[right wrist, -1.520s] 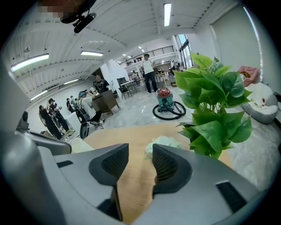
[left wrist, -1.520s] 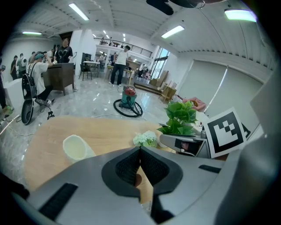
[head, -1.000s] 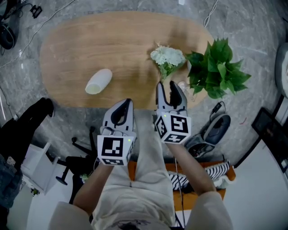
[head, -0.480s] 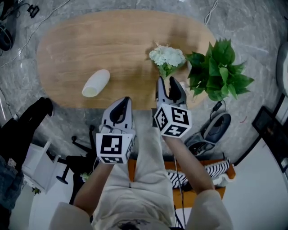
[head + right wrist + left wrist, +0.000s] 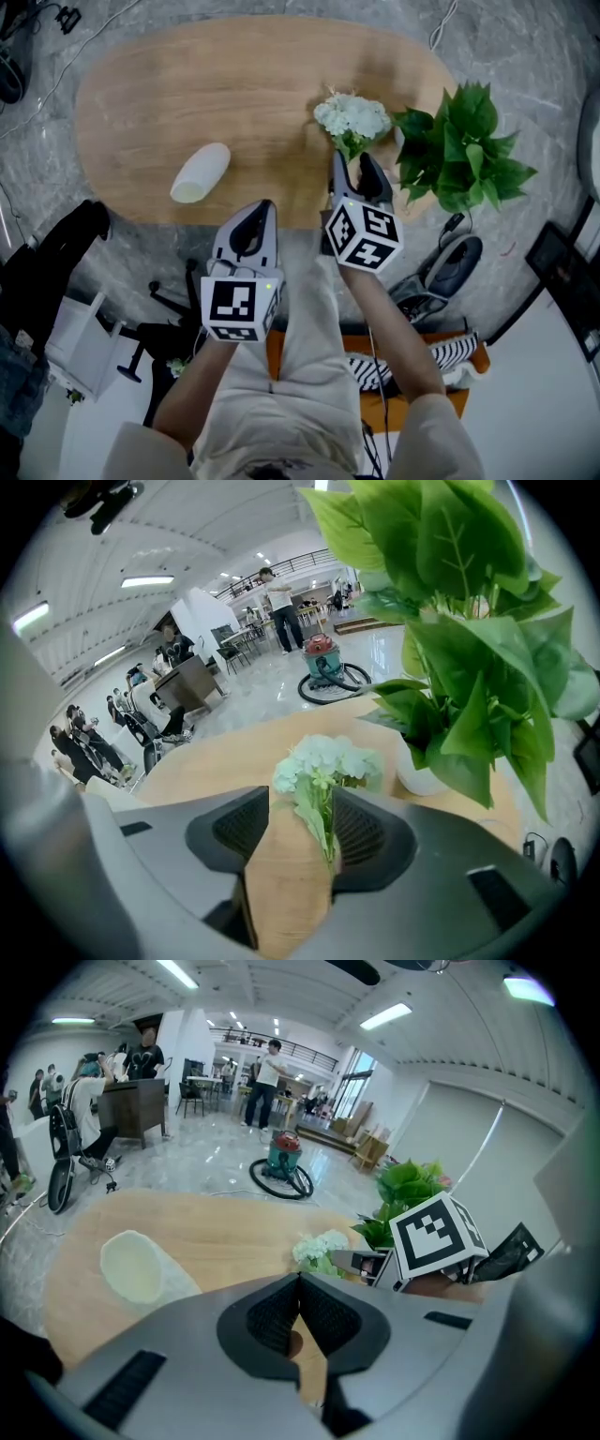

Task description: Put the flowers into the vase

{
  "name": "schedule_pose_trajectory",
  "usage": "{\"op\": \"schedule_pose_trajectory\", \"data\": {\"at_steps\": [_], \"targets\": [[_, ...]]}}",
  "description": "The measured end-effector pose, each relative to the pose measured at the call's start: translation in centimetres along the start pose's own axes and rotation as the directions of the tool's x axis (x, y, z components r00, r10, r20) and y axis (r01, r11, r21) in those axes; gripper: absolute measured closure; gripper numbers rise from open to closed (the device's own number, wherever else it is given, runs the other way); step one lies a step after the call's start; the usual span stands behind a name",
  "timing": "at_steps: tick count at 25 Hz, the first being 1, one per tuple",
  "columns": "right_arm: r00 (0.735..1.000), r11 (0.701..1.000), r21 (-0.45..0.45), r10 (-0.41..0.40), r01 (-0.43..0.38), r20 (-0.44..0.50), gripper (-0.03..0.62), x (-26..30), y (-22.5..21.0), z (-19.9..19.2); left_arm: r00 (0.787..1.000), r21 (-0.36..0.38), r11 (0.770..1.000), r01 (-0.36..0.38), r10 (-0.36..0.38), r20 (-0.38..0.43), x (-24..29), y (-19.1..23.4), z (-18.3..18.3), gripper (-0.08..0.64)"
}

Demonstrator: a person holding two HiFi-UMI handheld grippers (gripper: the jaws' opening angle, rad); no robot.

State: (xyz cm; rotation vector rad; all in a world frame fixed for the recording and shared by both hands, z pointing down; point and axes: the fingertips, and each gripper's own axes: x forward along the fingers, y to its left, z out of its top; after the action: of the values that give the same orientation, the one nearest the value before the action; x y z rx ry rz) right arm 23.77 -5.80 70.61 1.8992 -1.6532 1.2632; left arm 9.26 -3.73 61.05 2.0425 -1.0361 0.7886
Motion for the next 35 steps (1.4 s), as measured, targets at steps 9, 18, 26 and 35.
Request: {"op": "schedule_pose_trajectory", "data": {"at_steps": [9, 18, 26, 35], "targets": [[0.999, 1.000, 0.016, -0.026, 0.027, -0.038, 0.399, 1.3, -0.5, -1.7, 1.000, -0.018, 1.000, 0.005, -0.005, -0.007, 0.3, 0.4, -1.3, 0.552], [0.991, 0.994, 0.056, -0.091, 0.097, -0.098, 0.399, 2.9, -2.1, -3.3, 1.000, -0.029, 1.000, -0.005, 0.005, 0.002, -0.2, 1.1, -1.5, 0.552], [0.987, 0.991, 0.076, -0.102, 0.112, -0.124, 0.400, 4.0, -2.5, -3.8, 1.000, -0.036, 0.999, -0.009, 0.009, 0.003, -0.1, 1.6, -1.7, 0.552], [0.977, 0.978, 0.130, -0.139, 0.161, -0.162, 0.459, 5.3, -3.7, -4.0, 1.000, -0.038, 0.999, -0.009, 0.009, 0.003, 0.0, 1.6, -1.8, 0.552]]}}
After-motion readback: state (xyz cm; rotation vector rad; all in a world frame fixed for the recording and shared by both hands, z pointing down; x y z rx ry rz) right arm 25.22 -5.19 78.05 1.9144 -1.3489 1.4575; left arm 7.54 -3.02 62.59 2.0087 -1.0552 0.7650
